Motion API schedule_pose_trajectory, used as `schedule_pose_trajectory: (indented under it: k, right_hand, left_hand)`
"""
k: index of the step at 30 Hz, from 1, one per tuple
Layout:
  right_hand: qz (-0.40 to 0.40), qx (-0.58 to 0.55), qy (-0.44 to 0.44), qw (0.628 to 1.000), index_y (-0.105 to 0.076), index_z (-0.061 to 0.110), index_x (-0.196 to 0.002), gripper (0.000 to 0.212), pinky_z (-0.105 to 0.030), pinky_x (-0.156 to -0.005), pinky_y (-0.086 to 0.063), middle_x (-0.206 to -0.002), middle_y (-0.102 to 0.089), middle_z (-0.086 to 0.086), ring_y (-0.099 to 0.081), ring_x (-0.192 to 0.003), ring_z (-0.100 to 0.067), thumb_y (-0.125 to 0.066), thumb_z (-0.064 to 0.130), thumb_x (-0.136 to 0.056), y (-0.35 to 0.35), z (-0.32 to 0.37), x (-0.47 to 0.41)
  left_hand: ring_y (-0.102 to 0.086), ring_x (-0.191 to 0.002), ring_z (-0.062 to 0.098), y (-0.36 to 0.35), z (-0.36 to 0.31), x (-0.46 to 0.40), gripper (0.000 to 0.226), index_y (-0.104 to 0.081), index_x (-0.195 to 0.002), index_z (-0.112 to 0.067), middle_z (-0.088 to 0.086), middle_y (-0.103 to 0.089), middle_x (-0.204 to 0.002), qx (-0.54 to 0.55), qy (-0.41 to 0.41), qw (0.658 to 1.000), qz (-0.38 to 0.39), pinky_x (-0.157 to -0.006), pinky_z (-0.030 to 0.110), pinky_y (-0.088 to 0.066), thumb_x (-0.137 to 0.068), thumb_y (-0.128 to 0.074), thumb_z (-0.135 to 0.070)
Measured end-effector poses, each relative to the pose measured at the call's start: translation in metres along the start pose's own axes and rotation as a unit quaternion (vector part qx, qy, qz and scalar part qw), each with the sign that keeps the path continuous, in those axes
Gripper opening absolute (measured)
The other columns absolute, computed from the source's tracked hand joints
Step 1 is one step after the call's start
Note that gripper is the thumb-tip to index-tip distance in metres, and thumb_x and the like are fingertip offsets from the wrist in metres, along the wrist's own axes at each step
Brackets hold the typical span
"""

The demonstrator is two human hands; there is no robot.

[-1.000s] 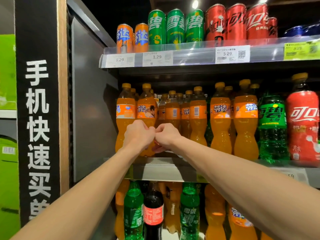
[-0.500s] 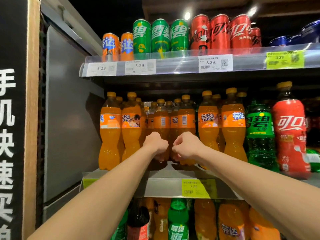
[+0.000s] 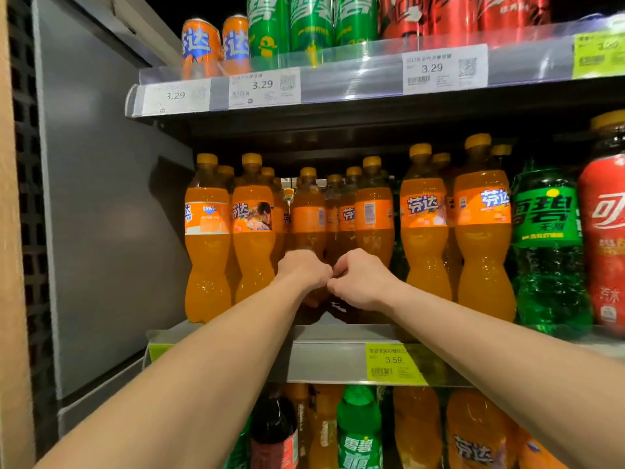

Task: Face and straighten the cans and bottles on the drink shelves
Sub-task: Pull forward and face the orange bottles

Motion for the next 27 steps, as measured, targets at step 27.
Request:
schedule_pose_trajectory:
  k: [27]
  right_hand:
    - [-0.102, 0.110, -0.035, 0.988, -0.028, 0.016, -0.148, 0.059, -0.038, -0.087, -0.058, -0.131, -0.059, -0.011, -0.066, -0.109, -0.029, -0.060, 0.011, -0.099, 0.040, 0.003, 0.032]
  left_hand:
    - [-0.067, -0.065, 0.020, 0.015, -0.011, 0.032, 0.015, -0.056, -0.113, -0.016, 0.005, -0.059, -0.091, -0.019, -0.107, 0.994, 0.014, -0.050, 0.024, -0.055, -0.098, -0.059, -0.013]
Point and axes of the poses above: each hand's wrist, its own x-axis away from the middle knuckle, its own y-axis out of the back of the hand, z = x × y, the point moved 7 cm from there along -x, towards the middle knuckle
